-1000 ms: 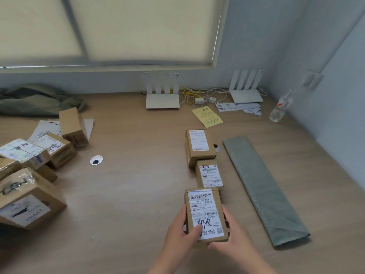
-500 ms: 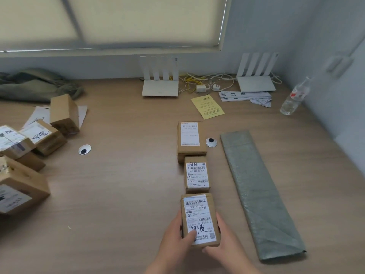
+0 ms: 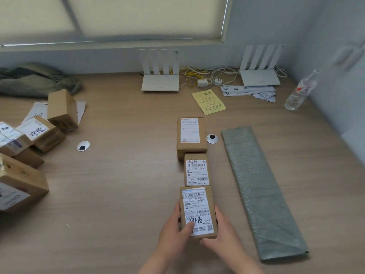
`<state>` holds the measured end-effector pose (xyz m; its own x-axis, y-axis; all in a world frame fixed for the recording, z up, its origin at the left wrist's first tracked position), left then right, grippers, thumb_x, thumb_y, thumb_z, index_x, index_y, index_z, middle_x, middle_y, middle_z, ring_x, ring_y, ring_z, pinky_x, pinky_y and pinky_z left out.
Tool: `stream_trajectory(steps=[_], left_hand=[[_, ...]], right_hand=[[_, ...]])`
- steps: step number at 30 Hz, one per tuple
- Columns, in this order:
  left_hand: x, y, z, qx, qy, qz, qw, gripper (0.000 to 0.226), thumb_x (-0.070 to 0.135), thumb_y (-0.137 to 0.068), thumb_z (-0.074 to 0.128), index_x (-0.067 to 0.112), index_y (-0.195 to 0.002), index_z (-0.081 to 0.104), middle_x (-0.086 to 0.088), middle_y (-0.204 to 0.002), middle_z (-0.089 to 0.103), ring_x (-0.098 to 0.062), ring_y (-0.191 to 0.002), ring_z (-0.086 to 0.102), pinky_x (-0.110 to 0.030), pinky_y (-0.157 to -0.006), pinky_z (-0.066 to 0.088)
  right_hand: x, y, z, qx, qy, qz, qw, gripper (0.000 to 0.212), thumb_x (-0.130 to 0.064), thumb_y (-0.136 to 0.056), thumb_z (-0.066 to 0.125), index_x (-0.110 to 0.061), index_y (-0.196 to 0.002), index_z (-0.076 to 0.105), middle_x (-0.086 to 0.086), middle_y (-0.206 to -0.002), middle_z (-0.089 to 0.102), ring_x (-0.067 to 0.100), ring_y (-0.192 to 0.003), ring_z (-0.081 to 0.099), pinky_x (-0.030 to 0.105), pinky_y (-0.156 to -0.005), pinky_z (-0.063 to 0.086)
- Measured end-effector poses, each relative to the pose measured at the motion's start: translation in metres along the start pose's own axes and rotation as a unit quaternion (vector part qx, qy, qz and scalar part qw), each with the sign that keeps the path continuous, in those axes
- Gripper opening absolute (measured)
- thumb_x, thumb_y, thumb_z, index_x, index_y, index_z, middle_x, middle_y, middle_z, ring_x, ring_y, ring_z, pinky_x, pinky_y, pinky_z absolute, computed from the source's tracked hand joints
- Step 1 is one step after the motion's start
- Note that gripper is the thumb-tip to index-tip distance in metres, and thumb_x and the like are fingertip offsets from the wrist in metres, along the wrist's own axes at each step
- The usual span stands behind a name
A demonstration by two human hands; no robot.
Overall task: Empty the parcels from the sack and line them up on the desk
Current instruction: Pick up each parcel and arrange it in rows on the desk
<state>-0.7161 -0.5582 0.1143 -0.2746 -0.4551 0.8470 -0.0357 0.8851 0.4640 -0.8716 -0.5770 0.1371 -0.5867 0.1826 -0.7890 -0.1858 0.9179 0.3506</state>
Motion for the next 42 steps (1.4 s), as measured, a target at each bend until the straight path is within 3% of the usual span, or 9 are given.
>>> stream_trajectory(steps=[3, 6, 8, 10, 13, 18, 27, 37, 42], left_hand=[[-0.014, -0.002, -0.002, -0.001, 0.013, -0.038, 0.999, 0.069, 0.018, -0.092, 0.066, 0.042, -0.148, 0.034, 0.040, -0.107, 0.067, 0.003, -0.106, 0.067, -0.023, -0.093, 0.055], [-0.020, 0.002, -0.009, -0.001, 0.013, -0.051, 0.999, 0.091, 0.034, -0.083, 0.074, 0.030, -0.158, 0.022, 0.034, -0.130, 0.049, -0.005, -0.130, 0.051, -0.032, -0.109, 0.045], [-0.020, 0.007, -0.020, 0.006, 0.018, -0.043, 0.999, 0.091, 0.040, -0.080, 0.075, 0.032, -0.156, 0.027, 0.024, -0.143, 0.043, -0.008, -0.135, 0.045, -0.033, -0.111, 0.043], [-0.018, 0.013, -0.035, 0.021, 0.025, -0.020, 0.999, 0.080, 0.033, -0.084, 0.075, 0.034, -0.152, 0.034, 0.023, -0.142, 0.043, -0.005, -0.131, 0.047, -0.031, -0.110, 0.042], [-0.012, 0.022, -0.067, 0.048, 0.042, 0.020, 0.998, 0.068, 0.022, -0.087, 0.074, 0.038, -0.145, 0.042, 0.021, -0.143, 0.049, 0.000, -0.128, 0.050, -0.027, -0.107, 0.042], [0.002, 0.043, -0.135, 0.051, 0.061, 0.090, 0.993, 0.061, 0.026, -0.082, 0.073, 0.044, -0.135, 0.050, 0.028, -0.134, 0.057, 0.013, -0.122, 0.052, -0.025, -0.106, 0.043], [0.015, 0.088, -0.235, 0.033, 0.071, 0.170, 0.982, 0.065, 0.045, -0.071, 0.068, 0.041, -0.134, 0.054, 0.035, -0.131, 0.058, 0.008, -0.126, 0.052, -0.016, -0.102, 0.040], [0.004, 0.106, -0.277, 0.093, 0.057, 0.152, 0.982, 0.055, 0.032, -0.077, 0.069, 0.041, -0.130, 0.056, 0.036, -0.127, 0.059, 0.008, -0.123, 0.054, -0.020, -0.101, 0.042], [-0.003, 0.106, -0.301, 0.116, 0.034, 0.135, 0.983, 0.055, 0.030, -0.080, 0.070, 0.041, -0.132, 0.056, 0.036, -0.127, 0.058, 0.009, -0.123, 0.053, -0.017, -0.100, 0.041]], right_hand=[[0.010, 0.000, 0.003, -0.007, 0.001, 0.016, 1.000, 0.101, -0.029, -0.052, 0.082, -0.052, -0.141, 0.039, -0.026, -0.130, 0.060, -0.004, -0.123, 0.055, 0.033, -0.097, 0.054], [0.013, 0.007, -0.001, 0.016, -0.009, 0.044, 0.999, 0.107, -0.040, -0.056, 0.091, -0.048, -0.142, 0.029, -0.034, -0.137, 0.040, -0.004, -0.130, 0.042, 0.024, -0.111, 0.037], [0.013, 0.011, -0.009, 0.056, -0.010, 0.066, 0.996, 0.107, -0.046, -0.066, 0.088, -0.035, -0.152, 0.026, -0.024, -0.142, 0.035, 0.003, -0.139, 0.033, 0.027, -0.116, 0.028], [0.002, 0.014, -0.018, 0.104, -0.024, 0.057, 0.993, 0.092, -0.045, -0.076, 0.082, -0.034, -0.152, 0.031, -0.015, -0.149, 0.039, 0.009, -0.143, 0.034, 0.032, -0.119, 0.029], [-0.032, 0.018, -0.021, 0.149, -0.053, 0.022, 0.987, 0.065, -0.035, -0.083, 0.078, -0.044, -0.137, 0.043, -0.017, -0.140, 0.052, 0.004, -0.133, 0.047, 0.037, -0.115, 0.039], [-0.101, 0.031, -0.003, 0.165, -0.098, -0.020, 0.981, 0.048, -0.019, -0.088, 0.075, -0.038, -0.129, 0.057, -0.018, -0.131, 0.061, -0.008, -0.120, 0.054, 0.026, -0.100, 0.048], [-0.181, 0.076, 0.074, 0.166, -0.117, -0.064, 0.977, 0.041, -0.014, -0.086, 0.075, -0.038, -0.117, 0.066, -0.028, -0.118, 0.066, -0.004, -0.113, 0.060, 0.015, -0.090, 0.050], [-0.206, 0.063, 0.104, 0.107, -0.120, -0.080, 0.984, 0.038, -0.014, -0.088, 0.074, -0.036, -0.117, 0.065, -0.035, -0.115, 0.063, -0.007, -0.108, 0.061, 0.018, -0.087, 0.053], [-0.214, 0.040, 0.131, 0.076, -0.156, -0.079, 0.982, 0.034, -0.014, -0.089, 0.072, -0.038, -0.113, 0.068, -0.024, -0.111, 0.071, -0.004, -0.104, 0.065, 0.016, -0.079, 0.053]])
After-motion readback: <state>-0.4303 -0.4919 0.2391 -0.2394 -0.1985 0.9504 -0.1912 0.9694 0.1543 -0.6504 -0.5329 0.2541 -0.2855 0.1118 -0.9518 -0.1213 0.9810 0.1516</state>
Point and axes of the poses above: each hand's wrist, its own y-axis away from the middle knuckle, its own z-axis out of the palm, x = y × z, the point moved 9 cm from there along -y, towards the middle knuckle
